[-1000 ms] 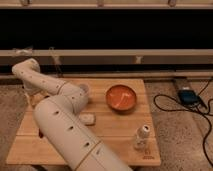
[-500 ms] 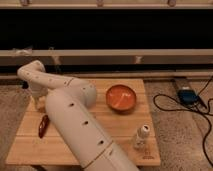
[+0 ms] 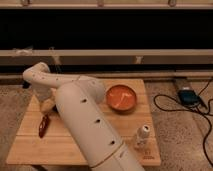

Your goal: Push the eraser across the table

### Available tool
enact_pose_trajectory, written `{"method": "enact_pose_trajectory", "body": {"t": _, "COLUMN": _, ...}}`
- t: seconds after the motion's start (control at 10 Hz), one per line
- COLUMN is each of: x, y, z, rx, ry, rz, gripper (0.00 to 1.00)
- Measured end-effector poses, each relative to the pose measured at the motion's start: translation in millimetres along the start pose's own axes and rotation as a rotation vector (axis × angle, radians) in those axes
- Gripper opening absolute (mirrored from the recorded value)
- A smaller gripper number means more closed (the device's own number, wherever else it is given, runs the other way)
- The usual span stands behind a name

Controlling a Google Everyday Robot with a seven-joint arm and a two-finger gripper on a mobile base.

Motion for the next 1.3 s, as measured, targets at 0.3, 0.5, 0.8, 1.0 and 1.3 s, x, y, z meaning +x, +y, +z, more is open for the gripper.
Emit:
{"method": "enact_pose_trajectory", "body": {"t": 0.3, "x": 29, "y": -10, "z": -1, "rx": 0.001, "ry": 0.011, "rz": 0.047, "gripper": 0.65}}
{"method": "enact_pose_trajectory", "body": {"t": 0.5, "x": 49, "y": -20, "z": 0, "rx": 0.006, "ry": 0.021, "rz": 0.082, "gripper": 0.65}}
{"method": "enact_pose_trajectory", "body": {"t": 0.8, "x": 86, "y": -29, "z": 2, "rx": 0.009, "ry": 0.038, "rz": 0.134, "gripper": 0.65}}
{"method": "enact_pose_trajectory", "body": {"t": 1.0, "x": 114, "y": -36, "z": 2, "rx": 0.009, "ry": 0.046, "rz": 0.181, "gripper": 0.65}}
{"method": "enact_pose_trajectory", "body": {"t": 1.3, "x": 150, "y": -41, "z": 5, "rx": 0.011, "ry": 0.061, "rz": 0.238, "gripper": 0.65}}
